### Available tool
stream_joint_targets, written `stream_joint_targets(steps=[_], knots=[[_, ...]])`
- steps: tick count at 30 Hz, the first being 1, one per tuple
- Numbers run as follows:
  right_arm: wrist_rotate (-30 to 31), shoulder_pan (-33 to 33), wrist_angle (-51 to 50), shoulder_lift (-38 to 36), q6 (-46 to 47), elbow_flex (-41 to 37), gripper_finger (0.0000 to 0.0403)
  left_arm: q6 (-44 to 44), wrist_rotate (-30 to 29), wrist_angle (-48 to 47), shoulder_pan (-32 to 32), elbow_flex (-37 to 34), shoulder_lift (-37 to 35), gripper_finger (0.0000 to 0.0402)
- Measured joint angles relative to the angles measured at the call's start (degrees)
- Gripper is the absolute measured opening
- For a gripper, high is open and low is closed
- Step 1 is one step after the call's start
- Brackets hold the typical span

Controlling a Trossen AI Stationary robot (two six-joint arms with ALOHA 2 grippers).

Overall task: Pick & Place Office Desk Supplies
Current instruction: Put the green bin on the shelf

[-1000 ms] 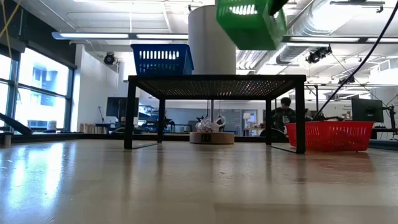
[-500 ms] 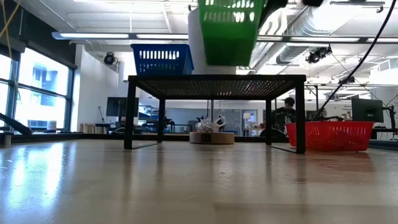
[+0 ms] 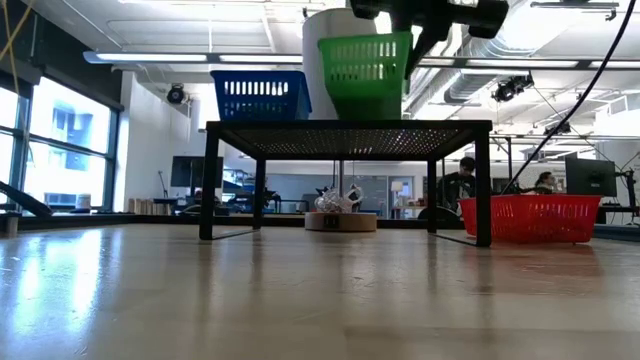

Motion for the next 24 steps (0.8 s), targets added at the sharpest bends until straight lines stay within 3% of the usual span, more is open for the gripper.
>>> stream_joint_targets(steps=[8, 14, 24], knots=[[0.2, -0.57, 2.24, 1.88, 1.81, -0.06, 0.0003, 0.39, -0.19, -0.88, -0.73, 0.0, 0.0, 0.0059], [0.24, -0.57, 5.32, 2.15, 9.09, 0.0, 0.0003, 0.35, -0.46, -1.7, -0.73, 0.0, 0.0, 0.0059], [-2.3, -1.35, 4.15, 2.1, 9.79, 0.0, 0.0003, 0.39, -1.18, -1.85, -0.73, 0.0, 0.0, 0.0059]])
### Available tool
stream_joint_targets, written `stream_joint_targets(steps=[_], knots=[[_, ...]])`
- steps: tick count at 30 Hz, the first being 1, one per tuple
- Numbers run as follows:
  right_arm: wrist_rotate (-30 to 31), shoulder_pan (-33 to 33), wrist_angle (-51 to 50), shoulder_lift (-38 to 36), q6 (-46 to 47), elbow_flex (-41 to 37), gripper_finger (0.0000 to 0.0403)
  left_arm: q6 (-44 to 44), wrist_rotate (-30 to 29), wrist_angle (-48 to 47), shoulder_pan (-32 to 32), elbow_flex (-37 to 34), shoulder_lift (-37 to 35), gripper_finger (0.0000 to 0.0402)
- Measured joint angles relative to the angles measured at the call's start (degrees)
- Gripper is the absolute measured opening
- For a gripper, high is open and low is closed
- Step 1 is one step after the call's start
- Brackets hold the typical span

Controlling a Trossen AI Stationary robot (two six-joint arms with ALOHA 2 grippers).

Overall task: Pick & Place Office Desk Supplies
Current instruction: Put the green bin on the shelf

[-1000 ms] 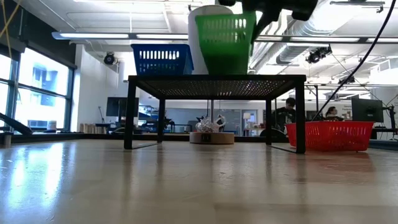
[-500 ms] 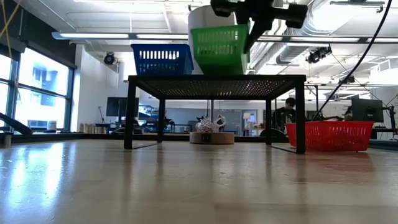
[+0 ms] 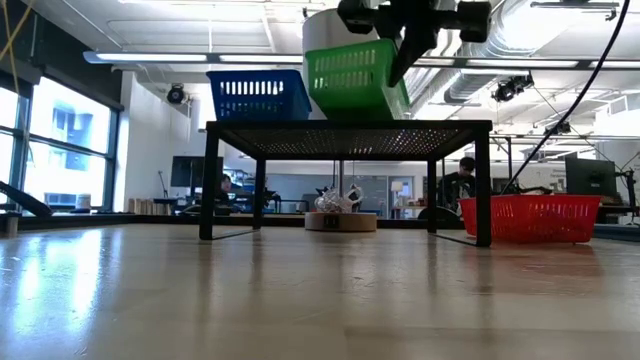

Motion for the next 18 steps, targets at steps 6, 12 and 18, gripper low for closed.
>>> stream_joint_targets(steps=[6, 12, 18], knots=[[-2.38, -0.02, 0.03, -0.56, 3.58, 0.0, 0.0003, 0.0, -0.84, 0.01, -0.39, 0.01, 0.0, 0.0059], [-2.32, -0.29, 0.04, -0.96, 3.86, 0.0, 0.0006, 0.0, -1.07, 0.04, -0.41, 0.02, 0.0, 0.0059], [-2.4, -0.63, 0.03, -1.01, 5.41, 0.0, 0.0042, 0.0, -1.1, 0.07, -0.39, 0.02, 0.0, 0.0059]])
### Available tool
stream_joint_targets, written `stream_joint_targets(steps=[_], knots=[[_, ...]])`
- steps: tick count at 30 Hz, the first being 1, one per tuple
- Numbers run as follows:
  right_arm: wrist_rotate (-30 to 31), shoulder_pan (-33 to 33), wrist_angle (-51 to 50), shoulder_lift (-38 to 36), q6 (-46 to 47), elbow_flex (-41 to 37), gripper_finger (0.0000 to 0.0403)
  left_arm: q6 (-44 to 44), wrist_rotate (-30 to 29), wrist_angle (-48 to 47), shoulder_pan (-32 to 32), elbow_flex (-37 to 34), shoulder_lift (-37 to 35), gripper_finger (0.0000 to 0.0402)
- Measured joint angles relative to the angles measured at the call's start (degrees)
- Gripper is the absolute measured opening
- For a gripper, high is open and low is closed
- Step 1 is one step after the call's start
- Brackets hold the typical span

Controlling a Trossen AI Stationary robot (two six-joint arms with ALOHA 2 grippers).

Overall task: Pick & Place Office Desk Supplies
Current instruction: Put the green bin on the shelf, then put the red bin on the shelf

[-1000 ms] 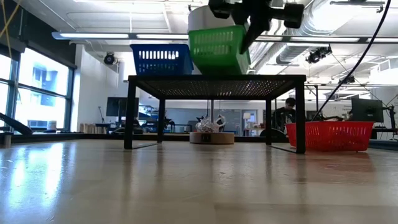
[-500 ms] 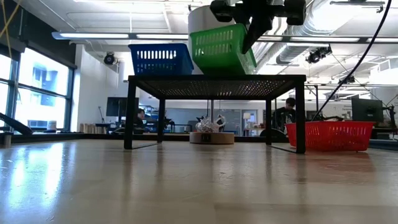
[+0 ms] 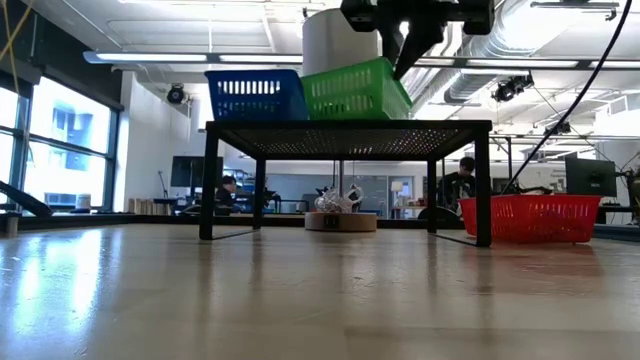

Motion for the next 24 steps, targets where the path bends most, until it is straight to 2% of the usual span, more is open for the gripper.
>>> stream_joint_targets(steps=[6, 13, 17, 20, 24], knots=[[0.68, 0.02, 0.05, 0.0, 0.04, 0.0, 0.009, 0.02, -0.02, 0.0, 0.0, 0.0, 0.0, 0.0059], [10.44, 0.03, 0.99, -3.65, -0.13, 0.0, 0.0123, 0.02, -0.11, -0.35, 0.0, 0.02, 0.0, 0.0059], [11.42, 0.04, 0.9, -7.04, 2.21, 0.0, 0.0127, 0.04, -1.14, -1.25, 0.0, 0.02, 0.0, 0.0059], [11.54, 0.09, 0.47, -9.58, 11.1, 0.0, 0.0128, 0.04, -1.36, -1.89, 0.01, 0.02, -0.02, 0.0059], [14.19, 0.7, -3.68, -12.26, 35.22, 0.0, 0.0128, 0.04, -1.42, -2.22, 0.07, 0.02, -0.22, 0.0059]])
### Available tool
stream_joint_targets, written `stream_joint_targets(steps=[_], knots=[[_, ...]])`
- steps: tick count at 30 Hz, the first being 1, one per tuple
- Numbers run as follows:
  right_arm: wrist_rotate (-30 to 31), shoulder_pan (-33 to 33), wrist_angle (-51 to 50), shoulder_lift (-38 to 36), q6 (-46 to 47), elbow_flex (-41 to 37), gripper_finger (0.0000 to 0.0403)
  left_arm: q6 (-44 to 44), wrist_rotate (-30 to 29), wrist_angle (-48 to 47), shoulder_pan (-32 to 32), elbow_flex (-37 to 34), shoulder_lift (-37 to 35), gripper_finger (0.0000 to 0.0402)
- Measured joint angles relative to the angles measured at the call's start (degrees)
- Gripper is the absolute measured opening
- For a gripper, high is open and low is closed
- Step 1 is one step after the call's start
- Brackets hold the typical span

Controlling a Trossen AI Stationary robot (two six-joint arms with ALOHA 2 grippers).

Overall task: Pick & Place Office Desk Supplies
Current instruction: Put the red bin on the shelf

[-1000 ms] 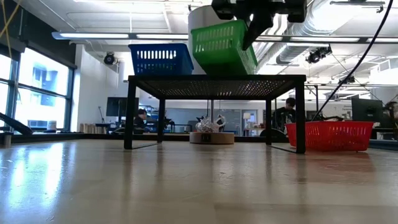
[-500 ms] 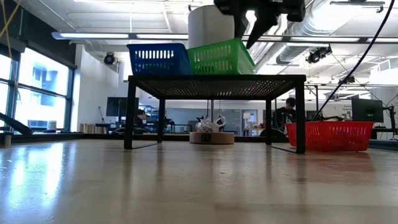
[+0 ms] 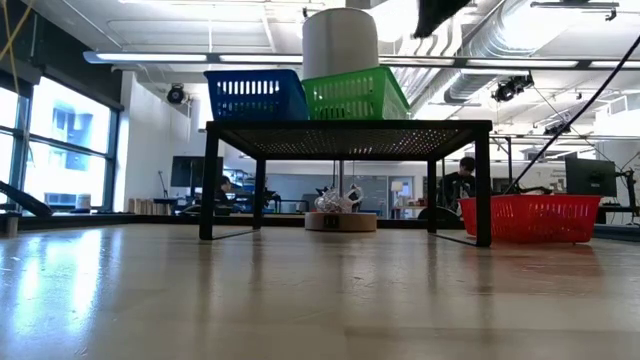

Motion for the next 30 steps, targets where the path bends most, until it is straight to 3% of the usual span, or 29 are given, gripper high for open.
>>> stream_joint_targets(steps=[3, 6, 11, 17, 21, 30], knots=[[-1.53, 0.22, -8.46, -1.97, 12.07, 0.0, 0.0128, 0.83, 0.04, -0.79, 0.82, 0.0, -0.87, 0.0059], [-9.59, 0.22, -18.39, -3.36, 19.92, 0.0, 0.0128, 4.12, 0.04, -1.13, 2.18, 0.0, -2.25, 0.0059], [-19.63, 0.28, -18.45, -7.75, 32.85, -4.91, 0.0128, 12.76, 0.49, -0.68, 5.2, 0.0, -3.91, 0.0059], [-15.58, 2.68, -16.81, -15.61, 35.18, -20.11, 0.0128, 19.11, 4.32, 0.39, 7.46, 0.0, -4.1, 0.0059], [-12.57, 2.9, -12.79, -19.84, 30.99, -31.79, 0.0128, 20.58, 5.7, 0.4, 8.11, 0.0, -4.11, 0.0059], [-12.57, 2.82, 7.75, -18.47, 22.59, -50.38, 0.0128, 20.61, 5.75, 0.85, 8.28, 0.0, -4.11, 0.0059]])
